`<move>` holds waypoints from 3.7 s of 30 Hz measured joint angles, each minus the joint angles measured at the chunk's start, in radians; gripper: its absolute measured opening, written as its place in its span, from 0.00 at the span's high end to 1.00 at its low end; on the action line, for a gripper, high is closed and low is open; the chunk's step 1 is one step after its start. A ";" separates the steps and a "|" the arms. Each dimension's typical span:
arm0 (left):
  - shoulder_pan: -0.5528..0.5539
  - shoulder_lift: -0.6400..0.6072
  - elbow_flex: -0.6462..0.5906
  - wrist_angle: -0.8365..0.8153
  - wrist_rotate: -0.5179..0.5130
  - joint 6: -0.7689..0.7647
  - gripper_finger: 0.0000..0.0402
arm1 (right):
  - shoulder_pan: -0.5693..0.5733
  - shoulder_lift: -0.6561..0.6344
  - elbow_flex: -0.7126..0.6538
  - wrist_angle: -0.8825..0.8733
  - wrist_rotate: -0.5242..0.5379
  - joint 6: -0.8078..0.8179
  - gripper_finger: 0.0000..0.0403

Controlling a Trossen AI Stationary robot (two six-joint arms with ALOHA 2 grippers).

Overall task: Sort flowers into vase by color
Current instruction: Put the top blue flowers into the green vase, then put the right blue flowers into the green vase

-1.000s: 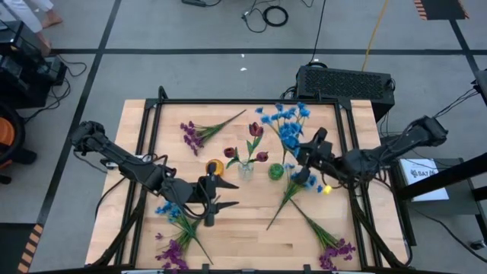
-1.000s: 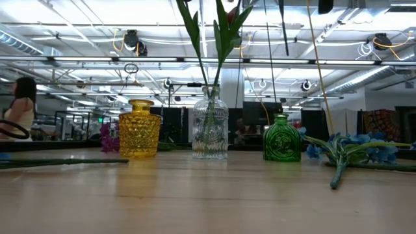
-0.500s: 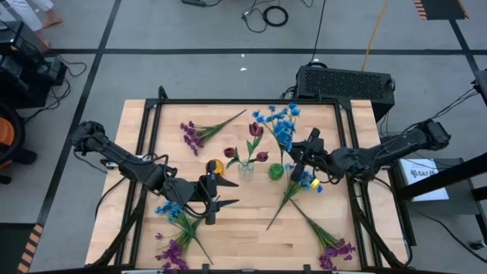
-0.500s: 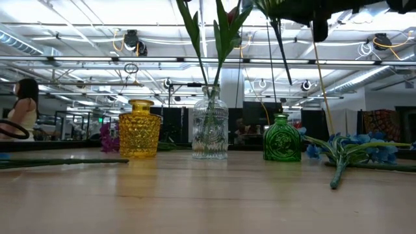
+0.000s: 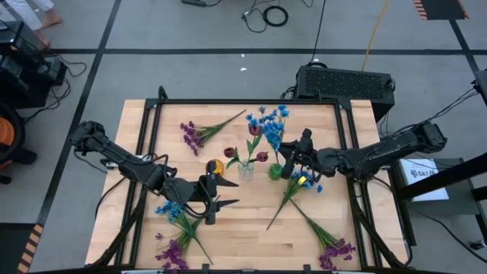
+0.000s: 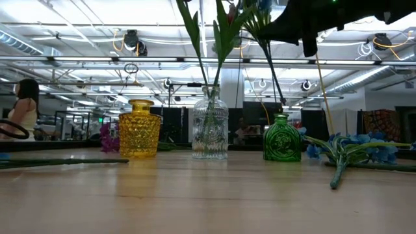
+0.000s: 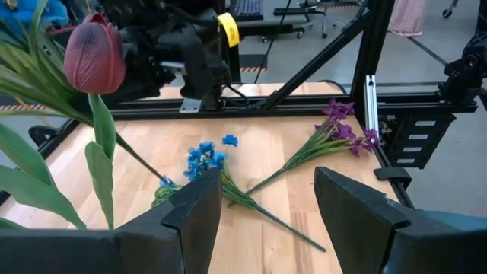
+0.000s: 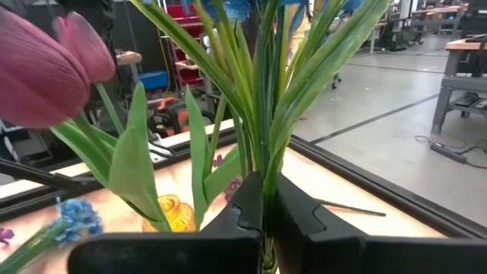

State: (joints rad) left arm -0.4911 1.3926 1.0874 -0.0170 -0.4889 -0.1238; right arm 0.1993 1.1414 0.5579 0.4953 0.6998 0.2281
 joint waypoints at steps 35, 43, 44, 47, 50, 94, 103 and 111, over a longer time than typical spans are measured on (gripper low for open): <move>0.000 0.000 0.000 -0.021 0.000 0.000 0.46 | -0.056 0.094 0.000 0.027 -0.050 -0.003 0.99; 0.000 0.000 0.000 -0.021 0.000 0.001 0.46 | -0.055 0.094 0.000 0.025 -0.043 0.004 0.99; 0.000 0.000 0.000 -0.021 0.000 0.000 0.46 | -0.056 0.094 0.000 0.023 -0.043 0.004 0.99; 0.000 0.000 0.000 -0.021 0.000 0.000 0.46 | -0.056 0.094 0.000 0.020 -0.043 0.004 0.99; 0.000 0.000 0.000 -0.021 0.000 0.001 0.46 | -0.056 0.094 0.000 0.017 -0.043 0.012 0.99; 0.000 0.000 0.000 -0.045 0.001 -0.002 0.46 | -0.046 -0.066 0.000 -0.352 -0.187 0.118 0.48; 0.000 0.000 0.000 -0.046 0.001 -0.001 0.46 | -0.046 -0.180 0.000 -0.461 -0.209 0.154 0.35; 0.000 0.000 0.000 -0.046 0.001 -0.002 0.46 | 0.002 -0.338 0.000 -0.570 -0.199 0.301 0.36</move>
State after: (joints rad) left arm -0.4911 1.3930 1.0870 -0.0635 -0.4877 -0.1253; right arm 0.2016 0.8038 0.5579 -0.0745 0.5007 0.5294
